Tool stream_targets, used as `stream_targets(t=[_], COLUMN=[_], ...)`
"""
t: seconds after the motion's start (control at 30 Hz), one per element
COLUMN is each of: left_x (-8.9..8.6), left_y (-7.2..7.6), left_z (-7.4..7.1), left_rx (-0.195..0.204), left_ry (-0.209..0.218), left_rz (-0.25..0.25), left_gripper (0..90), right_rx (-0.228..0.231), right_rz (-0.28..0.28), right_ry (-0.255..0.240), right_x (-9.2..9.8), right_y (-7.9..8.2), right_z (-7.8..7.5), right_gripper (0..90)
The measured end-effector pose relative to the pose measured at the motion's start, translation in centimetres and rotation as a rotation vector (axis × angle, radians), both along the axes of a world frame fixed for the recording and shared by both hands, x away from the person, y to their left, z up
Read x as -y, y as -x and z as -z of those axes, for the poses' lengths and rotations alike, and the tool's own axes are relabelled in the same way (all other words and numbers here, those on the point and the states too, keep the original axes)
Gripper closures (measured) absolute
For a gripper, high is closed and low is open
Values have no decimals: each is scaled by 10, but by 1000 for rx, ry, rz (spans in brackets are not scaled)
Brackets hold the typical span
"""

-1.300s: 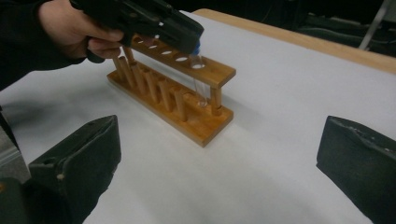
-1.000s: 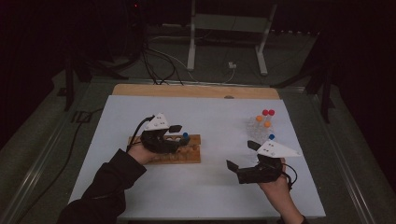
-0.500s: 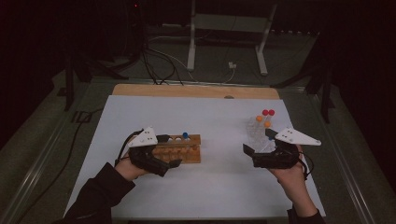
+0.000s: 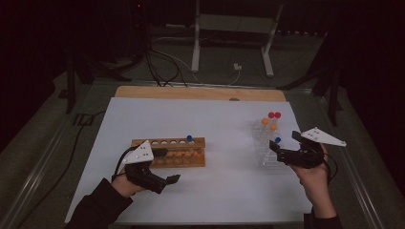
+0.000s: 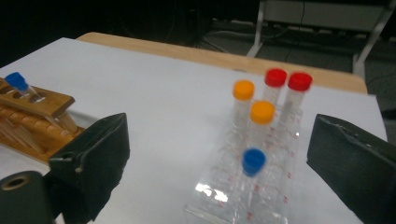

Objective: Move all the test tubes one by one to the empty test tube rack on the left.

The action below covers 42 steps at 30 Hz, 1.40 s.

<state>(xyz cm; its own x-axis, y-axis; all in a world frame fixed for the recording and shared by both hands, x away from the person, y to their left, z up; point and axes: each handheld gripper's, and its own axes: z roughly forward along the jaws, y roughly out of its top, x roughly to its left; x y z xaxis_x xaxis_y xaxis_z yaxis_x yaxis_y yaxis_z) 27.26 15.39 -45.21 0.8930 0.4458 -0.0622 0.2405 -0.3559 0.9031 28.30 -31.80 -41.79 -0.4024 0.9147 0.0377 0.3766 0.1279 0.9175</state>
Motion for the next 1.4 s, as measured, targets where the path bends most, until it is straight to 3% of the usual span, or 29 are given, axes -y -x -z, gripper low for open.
stream_targets(t=[0.2, 0.37, 0.5, 0.67, 0.97, 1.4], left_x=[-4, -5, -6, -6, -7, -8], left_y=[0, -1, -2, -3, -4, -5], left_z=[1, 4, 5, 7, 7, 8], left_rx=[1, -7, -12, -13, -16, -22], left_ry=[3, 1, 0, -4, -1, -2], left_rz=[-9, -17, -16, -22, -20, -20], left_gripper=[33, 33, 33, 33, 33, 33], right_rx=[-53, -114, -151, -193, -221, -221], right_rz=[58, 65, 71, 85, 94, 80], right_ry=[-2, 15, 26, 56, 84, 127], right_x=[17, 22, 20, 15, 8, -1], right_y=[-7, -12, -17, -24, -33, -36], right_z=[14, 26, 35, 45, 51, 52], right_gripper=[148, 176, 255, 425, 601, 752])
